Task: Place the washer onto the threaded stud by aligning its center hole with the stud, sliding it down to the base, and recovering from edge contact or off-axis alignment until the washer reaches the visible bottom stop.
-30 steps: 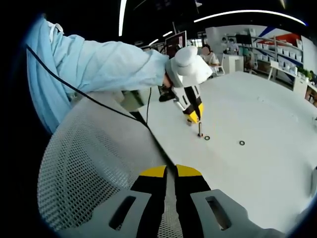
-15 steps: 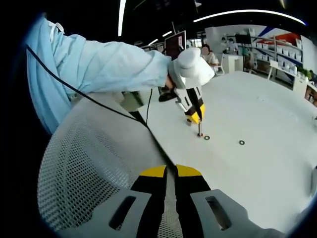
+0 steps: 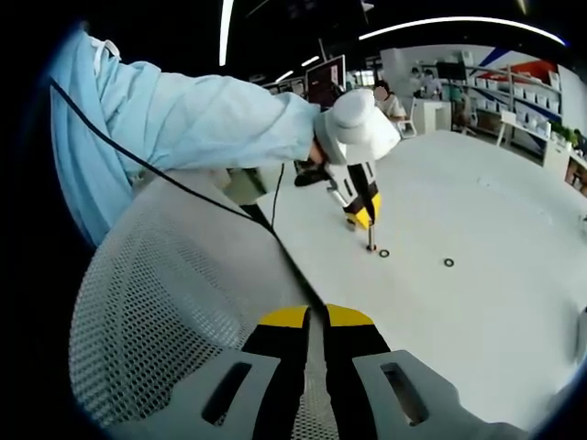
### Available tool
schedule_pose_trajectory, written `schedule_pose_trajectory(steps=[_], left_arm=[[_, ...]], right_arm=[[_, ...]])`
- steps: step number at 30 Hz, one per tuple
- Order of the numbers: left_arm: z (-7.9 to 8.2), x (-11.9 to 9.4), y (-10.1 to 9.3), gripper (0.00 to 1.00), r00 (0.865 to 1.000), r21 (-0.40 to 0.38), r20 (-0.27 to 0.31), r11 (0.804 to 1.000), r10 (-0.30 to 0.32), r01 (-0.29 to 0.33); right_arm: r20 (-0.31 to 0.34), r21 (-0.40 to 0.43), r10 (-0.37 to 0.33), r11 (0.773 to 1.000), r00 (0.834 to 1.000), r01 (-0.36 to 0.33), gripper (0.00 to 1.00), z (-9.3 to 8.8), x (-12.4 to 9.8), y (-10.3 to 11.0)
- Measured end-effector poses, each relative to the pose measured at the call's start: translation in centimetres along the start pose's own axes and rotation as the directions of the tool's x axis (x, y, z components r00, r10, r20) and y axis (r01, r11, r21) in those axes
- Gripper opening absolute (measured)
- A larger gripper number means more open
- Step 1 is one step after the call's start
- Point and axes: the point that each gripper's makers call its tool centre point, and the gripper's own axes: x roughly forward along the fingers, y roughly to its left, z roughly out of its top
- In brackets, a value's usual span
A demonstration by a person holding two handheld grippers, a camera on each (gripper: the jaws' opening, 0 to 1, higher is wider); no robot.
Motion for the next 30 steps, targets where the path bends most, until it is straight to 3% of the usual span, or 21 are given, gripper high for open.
schedule_pose_trajectory(steps=[9,10,12,14,18,21,25,30], left_arm=[[0.3,0.4,0.1,0.08,1.0,-0.006,-0.005,1.0,-0.009,0.009],[0.3,0.5,0.0,0.01,1.0,-0.004,-0.006,1.0,-0.01,0.01],[0.3,0.3,0.1,0.0,1.0,-0.005,-0.019,1.0,0.005,-0.005],[0.3,0.2,-0.4,0.0,0.999,0.003,-0.027,1.0,-0.023,0.023],[0.5,0.2,0.1,0.0,1.0,0.016,-0.01,1.0,-0.005,0.005],[0.9,-0.4,1.1,0.0,0.999,-0.027,0.028,0.999,0.019,-0.019],[0.2,-1.5,1.8,0.0,0.998,-0.053,0.047,0.998,0.038,-0.036],[-1.0,-3.2,1.1,0.0,0.994,-0.092,0.1,0.995,0.046,-0.037]], right_arm=[[0.003,0.001,0.0,1.0,1.0,0.0,0.08,0.0,0.0,0.0],[0.003,0.001,0.0,1.0,1.0,0.0,0.08,0.1,-0.1,0.0],[0.005,0.001,-0.001,1.0,1.0,0.001,0.08,0.1,-0.1,0.0],[0.005,0.002,-0.001,1.0,1.0,0.001,0.08,0.1,-0.1,0.0],[0.006,0.001,-0.001,1.0,1.0,0.001,0.08,0.1,0.0,0.0],[0.004,0.002,0.0,1.0,1.0,0.0,0.08,0.1,0.0,0.0],[-0.003,0.001,0.004,1.0,1.0,-0.004,0.08,0.0,0.0,0.0],[-0.011,0.004,0.005,1.0,1.0,-0.005,0.08,-0.2,0.1,0.0]])
